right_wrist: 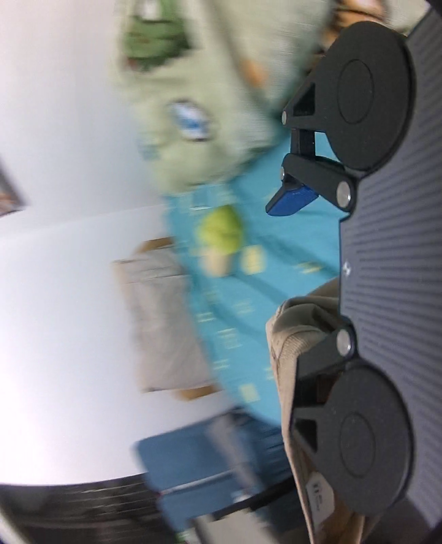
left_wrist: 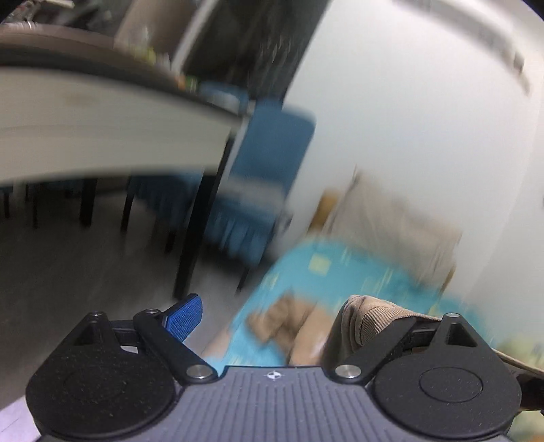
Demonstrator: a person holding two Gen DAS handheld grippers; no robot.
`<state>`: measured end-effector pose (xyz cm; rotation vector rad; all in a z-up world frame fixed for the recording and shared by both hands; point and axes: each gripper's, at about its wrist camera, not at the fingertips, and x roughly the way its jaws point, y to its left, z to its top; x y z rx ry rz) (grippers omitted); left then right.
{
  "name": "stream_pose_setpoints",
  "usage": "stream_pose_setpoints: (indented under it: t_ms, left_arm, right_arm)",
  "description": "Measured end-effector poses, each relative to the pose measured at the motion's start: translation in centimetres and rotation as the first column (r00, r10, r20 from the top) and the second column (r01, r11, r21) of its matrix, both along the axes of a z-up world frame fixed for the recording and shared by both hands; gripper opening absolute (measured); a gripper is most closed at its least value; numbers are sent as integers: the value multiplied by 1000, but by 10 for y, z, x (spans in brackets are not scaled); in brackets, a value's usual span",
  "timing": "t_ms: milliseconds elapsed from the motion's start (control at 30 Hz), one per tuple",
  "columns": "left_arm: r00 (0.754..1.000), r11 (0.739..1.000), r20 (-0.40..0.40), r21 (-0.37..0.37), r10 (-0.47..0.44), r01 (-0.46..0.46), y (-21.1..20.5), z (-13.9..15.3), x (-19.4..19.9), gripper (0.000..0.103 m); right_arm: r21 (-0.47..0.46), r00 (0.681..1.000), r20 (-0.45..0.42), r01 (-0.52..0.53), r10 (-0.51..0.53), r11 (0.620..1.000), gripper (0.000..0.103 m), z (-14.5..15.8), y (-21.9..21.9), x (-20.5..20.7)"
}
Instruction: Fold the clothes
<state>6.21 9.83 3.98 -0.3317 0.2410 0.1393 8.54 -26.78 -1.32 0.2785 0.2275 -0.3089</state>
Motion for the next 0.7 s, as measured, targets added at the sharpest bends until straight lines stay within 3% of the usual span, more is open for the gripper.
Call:
stream_pose_setpoints:
  t_ms: [133,333,533,700]
  left_arm:
    - [982,1000,189,7,23,-25,-3,61,-20,94]
    - [930,999,367,18,26,-35,-7,193,-51,94]
    - [888,999,460,32,17,-36,-4,313,-95,94]
    - [869,998,495,48,14,-44,-7,371,-124,95]
  right_arm:
    - [-22,990,143,-4,7,1000,69,78,-1,-7]
    - [-68,945,325,-18,39,998,69,200,2,-44]
    - [-108,900,426,-56,97,993,70,308,15,-103]
    - [-226,853,506,-12,128,974,71,370,30,-159]
